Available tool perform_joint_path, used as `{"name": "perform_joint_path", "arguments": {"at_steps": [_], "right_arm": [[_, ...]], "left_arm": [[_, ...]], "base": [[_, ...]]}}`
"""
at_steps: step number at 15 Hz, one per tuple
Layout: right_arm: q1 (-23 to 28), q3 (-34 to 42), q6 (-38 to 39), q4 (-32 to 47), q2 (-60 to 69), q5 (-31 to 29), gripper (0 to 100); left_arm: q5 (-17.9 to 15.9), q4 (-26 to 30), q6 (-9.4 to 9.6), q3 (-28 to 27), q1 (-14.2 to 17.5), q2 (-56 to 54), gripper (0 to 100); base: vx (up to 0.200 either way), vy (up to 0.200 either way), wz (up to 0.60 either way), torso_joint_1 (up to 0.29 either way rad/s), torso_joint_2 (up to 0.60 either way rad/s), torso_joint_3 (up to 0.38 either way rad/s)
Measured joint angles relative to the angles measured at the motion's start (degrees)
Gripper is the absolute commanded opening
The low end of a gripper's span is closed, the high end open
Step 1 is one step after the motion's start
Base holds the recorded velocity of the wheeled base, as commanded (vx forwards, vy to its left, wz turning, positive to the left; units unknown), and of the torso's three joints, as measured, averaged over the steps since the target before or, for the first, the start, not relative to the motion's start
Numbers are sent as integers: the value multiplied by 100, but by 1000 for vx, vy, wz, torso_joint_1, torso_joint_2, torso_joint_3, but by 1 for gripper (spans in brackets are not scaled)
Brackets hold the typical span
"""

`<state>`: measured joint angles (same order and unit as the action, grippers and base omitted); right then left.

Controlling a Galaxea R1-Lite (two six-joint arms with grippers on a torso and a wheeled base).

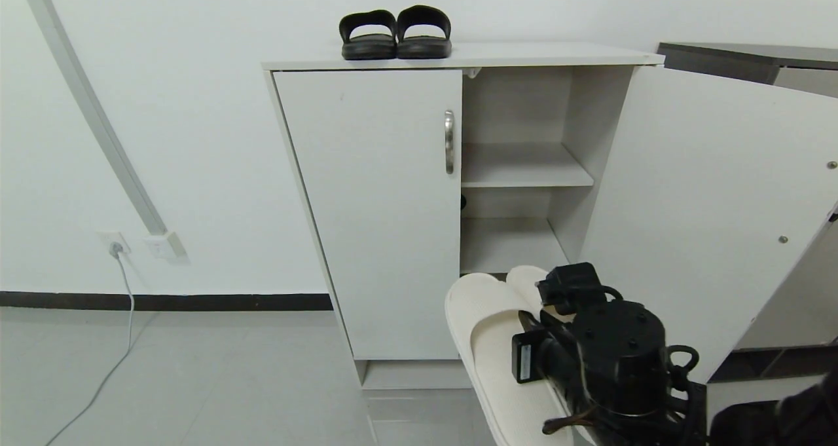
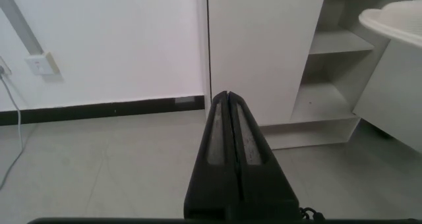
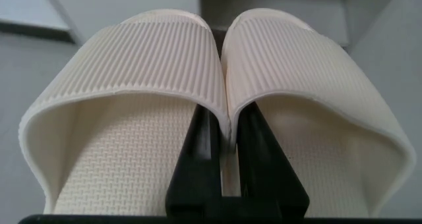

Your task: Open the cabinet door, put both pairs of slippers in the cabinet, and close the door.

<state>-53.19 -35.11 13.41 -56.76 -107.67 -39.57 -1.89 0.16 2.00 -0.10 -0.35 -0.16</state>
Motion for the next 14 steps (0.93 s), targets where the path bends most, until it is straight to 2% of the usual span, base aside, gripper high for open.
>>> {"name": "perform_joint_path", "arguments": {"at_steps": [2,6,12,14], "right_arm": [[93,-341,51,5,-377,-338,0],[283,-502,110,-28,-746,-427,0],[313,-513,108,-222,-1030,-411,0],[347,-518,104,-269,-1104,-400,0]], "left_arm": [[1,2,-4,0,0,0,0],[4,2,0,0,2,0,0],[4,2,0,0,2,2,0],[4,2,-6,0,2,5,0]], "base": [[0,0,0,0,0,0],[0,0,0,0,0,0],[0,-200,0,2,2,2],[0,0,0,0,0,0]]}}
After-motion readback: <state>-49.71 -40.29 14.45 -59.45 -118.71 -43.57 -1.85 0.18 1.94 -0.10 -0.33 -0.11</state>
